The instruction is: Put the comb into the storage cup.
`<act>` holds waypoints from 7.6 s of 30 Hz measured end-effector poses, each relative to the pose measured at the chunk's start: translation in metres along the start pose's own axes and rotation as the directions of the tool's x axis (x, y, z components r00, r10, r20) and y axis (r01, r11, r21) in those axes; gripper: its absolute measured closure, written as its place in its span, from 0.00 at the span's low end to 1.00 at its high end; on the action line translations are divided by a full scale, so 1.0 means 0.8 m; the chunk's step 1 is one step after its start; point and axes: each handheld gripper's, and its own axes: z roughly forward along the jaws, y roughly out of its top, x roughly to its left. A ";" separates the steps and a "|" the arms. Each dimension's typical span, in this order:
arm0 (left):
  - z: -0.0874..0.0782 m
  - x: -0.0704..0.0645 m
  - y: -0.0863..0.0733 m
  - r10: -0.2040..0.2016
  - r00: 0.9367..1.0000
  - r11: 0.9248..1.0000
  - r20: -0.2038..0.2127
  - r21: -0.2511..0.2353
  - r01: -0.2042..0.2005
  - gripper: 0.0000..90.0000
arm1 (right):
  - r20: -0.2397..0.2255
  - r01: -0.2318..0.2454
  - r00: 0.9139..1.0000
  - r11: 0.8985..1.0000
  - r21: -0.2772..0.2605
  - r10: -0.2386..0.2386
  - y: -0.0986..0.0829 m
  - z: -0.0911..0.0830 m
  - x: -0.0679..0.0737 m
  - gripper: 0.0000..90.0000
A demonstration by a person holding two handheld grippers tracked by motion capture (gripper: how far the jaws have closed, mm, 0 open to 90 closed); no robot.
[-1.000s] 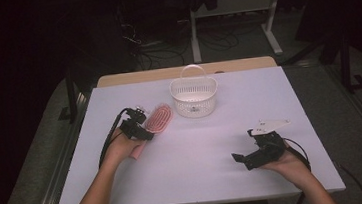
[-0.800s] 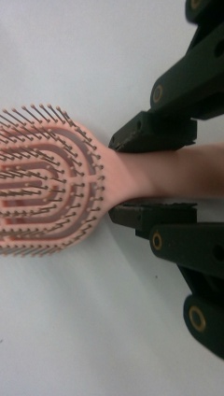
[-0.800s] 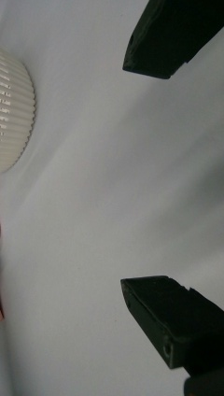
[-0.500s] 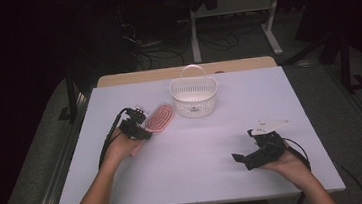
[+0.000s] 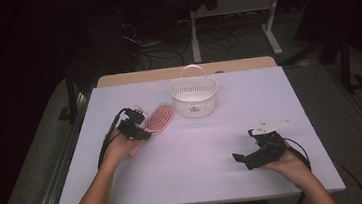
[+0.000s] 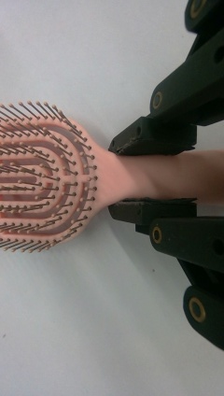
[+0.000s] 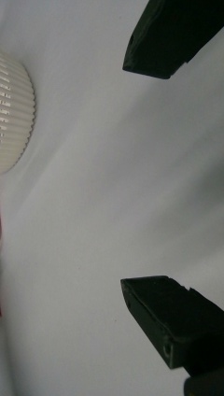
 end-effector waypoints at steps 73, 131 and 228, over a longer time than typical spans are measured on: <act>-0.065 -0.079 -0.016 0.319 0.920 0.895 0.228 -0.391 -0.213 0.78 | -0.096 -0.050 0.994 0.999 -0.016 0.048 0.043 0.010 -0.010 0.00; -0.040 -0.126 -0.018 0.400 0.900 0.836 0.173 -0.472 -0.281 0.78 | -0.275 -0.137 0.955 0.987 -0.081 0.110 0.109 0.083 0.010 0.06; -0.043 -0.101 -0.021 0.361 0.886 0.836 0.290 -0.522 -0.170 0.41 | -0.387 -0.258 0.907 0.945 -0.199 0.166 0.116 0.051 -0.003 0.71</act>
